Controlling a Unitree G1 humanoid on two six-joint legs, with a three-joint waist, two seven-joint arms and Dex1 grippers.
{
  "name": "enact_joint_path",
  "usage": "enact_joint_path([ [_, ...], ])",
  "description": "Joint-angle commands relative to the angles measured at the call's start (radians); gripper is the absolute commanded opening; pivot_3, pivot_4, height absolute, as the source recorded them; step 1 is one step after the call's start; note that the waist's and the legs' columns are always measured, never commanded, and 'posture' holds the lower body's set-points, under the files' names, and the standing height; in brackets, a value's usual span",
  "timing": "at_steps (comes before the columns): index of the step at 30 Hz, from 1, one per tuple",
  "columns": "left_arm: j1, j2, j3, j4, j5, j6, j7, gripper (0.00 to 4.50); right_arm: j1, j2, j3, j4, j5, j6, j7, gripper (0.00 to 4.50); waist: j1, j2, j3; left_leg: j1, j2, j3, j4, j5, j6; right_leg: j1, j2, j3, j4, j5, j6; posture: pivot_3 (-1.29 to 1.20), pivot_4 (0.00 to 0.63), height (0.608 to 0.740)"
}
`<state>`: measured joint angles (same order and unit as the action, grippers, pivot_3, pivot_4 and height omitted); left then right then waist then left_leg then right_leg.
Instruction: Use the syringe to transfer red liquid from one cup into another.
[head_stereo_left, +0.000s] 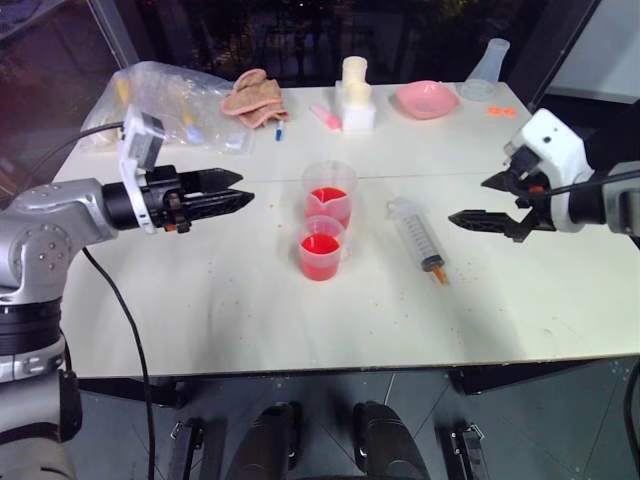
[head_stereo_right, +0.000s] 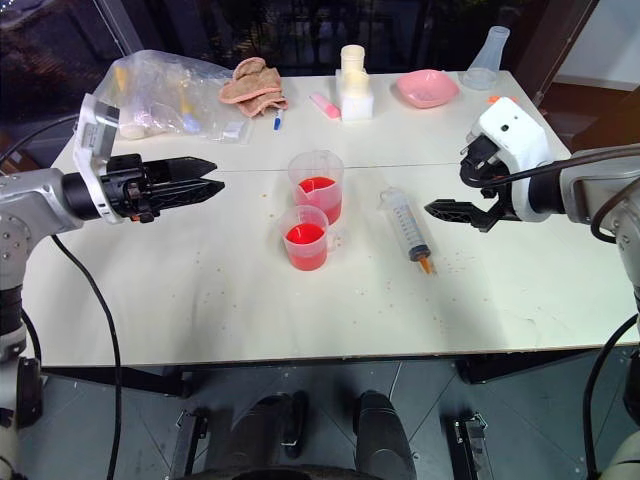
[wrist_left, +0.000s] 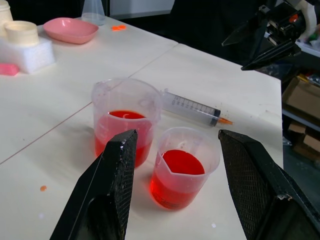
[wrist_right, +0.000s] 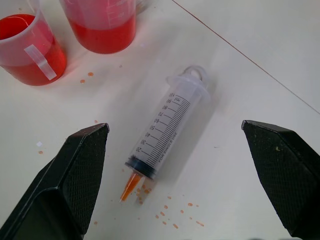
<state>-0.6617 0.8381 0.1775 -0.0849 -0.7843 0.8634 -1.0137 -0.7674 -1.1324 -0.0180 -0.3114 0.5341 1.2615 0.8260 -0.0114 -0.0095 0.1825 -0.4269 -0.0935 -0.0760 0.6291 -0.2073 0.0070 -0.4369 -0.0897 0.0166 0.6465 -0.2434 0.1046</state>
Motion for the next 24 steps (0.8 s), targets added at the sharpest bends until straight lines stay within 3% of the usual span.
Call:
enact_joint_path([
  [1,-0.033,-0.008,0.0,0.0,0.013,-0.031,-0.003,2.72,-0.022,-0.025,-0.048,-0.032,0.009,0.01,-0.008,4.43,0.0,0.0,0.0,0.0,0.0,0.0,0.0,0.0,0.0,0.0,0.0,0.0,0.0,0.0,0.0,0.0,0.15,0.74],
  [16,-0.062,-0.036,-0.015,0.027,0.02,-0.018,-0.028,2.72,-0.041,-0.064,-0.022,-0.029,0.01,0.031,-0.008,4.43,0.0,0.0,0.0,0.0,0.0,0.0,0.0,0.0,0.0,0.0,0.0,0.0,0.0,0.0,0.0,0.0,0.15,0.74],
  [24,-0.077,-0.031,-0.018,0.045,0.032,-0.039,-0.039,2.72,-0.14,-0.062,0.093,0.053,-0.029,0.069,-0.004,4.43,-0.003,0.0,0.0,0.0,0.0,0.0,0.0,0.0,0.0,0.0,0.0,0.0,0.0,0.0,0.0,0.0,0.15,0.74],
])
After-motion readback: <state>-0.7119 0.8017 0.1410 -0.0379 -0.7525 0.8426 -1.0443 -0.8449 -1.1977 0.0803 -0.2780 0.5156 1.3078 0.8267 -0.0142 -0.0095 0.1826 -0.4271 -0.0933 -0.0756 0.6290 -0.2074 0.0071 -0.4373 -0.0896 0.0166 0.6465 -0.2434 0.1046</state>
